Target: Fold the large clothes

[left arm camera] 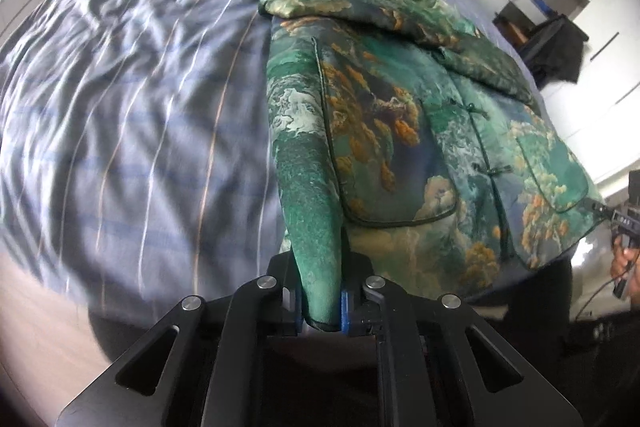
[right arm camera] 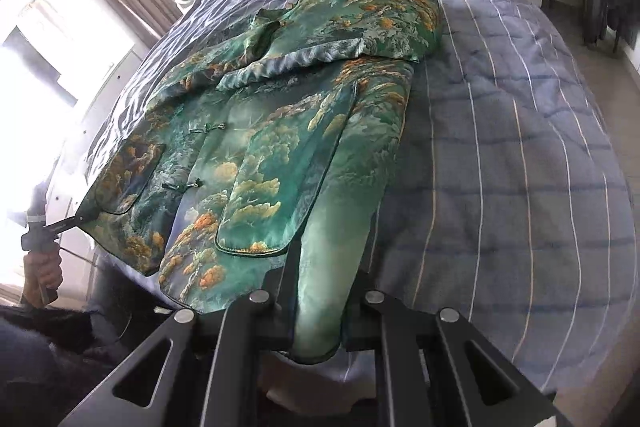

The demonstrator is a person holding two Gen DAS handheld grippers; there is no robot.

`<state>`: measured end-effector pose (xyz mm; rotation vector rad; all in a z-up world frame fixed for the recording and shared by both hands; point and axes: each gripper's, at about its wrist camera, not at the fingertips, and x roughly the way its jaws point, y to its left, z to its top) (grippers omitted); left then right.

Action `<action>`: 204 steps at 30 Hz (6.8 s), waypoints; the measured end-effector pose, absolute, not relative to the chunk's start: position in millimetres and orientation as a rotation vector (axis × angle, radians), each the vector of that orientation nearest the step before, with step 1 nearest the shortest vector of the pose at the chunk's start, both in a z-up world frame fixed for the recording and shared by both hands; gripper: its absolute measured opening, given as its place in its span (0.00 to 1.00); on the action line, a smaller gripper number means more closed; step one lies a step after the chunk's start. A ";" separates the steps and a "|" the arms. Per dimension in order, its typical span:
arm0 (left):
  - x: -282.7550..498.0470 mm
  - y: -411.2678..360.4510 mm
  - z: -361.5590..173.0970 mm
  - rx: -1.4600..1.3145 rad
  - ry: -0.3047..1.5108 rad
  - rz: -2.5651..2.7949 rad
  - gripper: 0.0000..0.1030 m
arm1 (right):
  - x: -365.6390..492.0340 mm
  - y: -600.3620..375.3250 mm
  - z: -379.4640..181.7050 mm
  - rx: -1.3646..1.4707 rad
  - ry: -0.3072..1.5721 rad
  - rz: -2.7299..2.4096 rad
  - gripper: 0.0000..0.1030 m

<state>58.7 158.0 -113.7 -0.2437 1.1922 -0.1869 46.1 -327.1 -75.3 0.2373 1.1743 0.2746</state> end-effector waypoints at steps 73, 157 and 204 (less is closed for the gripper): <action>410.7 116.6 -176.6 0.130 0.842 0.290 0.00 | 386.3 -309.1 -151.9 -0.196 0.835 -0.194 0.13; 421.5 -30.2 -124.4 -0.011 0.990 -0.110 0.99 | 139.7 -288.2 -66.8 0.185 0.697 0.202 0.71; 279.2 -106.1 -1.3 0.100 0.902 -0.637 0.99 | 187.9 -328.0 -104.7 0.450 0.623 0.042 0.30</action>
